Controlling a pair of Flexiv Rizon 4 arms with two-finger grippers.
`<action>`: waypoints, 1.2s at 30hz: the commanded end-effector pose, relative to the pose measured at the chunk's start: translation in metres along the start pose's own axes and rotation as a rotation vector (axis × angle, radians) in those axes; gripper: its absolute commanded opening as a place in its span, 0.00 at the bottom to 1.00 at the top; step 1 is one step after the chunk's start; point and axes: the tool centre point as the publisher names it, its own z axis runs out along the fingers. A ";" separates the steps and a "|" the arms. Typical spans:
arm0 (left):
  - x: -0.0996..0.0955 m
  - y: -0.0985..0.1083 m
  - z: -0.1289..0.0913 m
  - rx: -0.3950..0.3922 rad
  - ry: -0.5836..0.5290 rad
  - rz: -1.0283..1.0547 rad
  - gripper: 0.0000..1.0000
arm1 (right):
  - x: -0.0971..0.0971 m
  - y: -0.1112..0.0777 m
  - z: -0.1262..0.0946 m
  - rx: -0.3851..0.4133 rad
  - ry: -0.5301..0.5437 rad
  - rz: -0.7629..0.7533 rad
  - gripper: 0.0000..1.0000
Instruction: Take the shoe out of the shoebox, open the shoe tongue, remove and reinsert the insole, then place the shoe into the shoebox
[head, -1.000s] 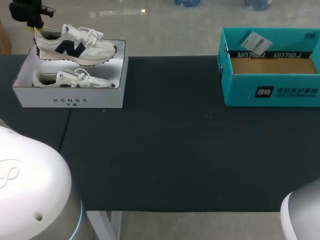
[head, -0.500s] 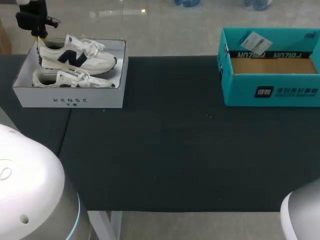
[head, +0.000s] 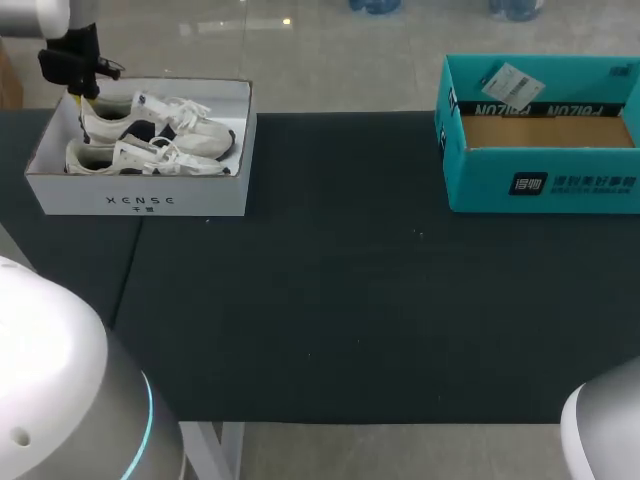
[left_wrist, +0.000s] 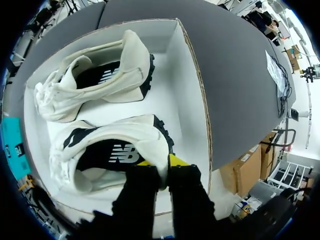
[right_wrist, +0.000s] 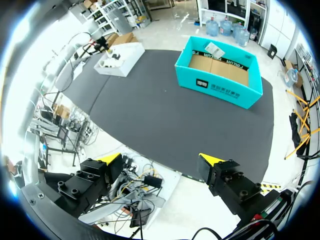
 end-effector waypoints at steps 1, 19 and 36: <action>0.000 0.011 0.005 0.021 0.013 0.002 1.00 | 0.000 0.004 -0.001 0.009 0.000 0.001 1.00; -0.004 -0.041 -0.087 -0.091 -0.059 0.056 1.00 | 0.000 0.004 -0.001 0.009 0.000 0.001 1.00; -0.004 -0.118 -0.109 -0.106 -0.126 0.017 1.00 | 0.000 0.004 -0.001 0.009 0.000 0.001 1.00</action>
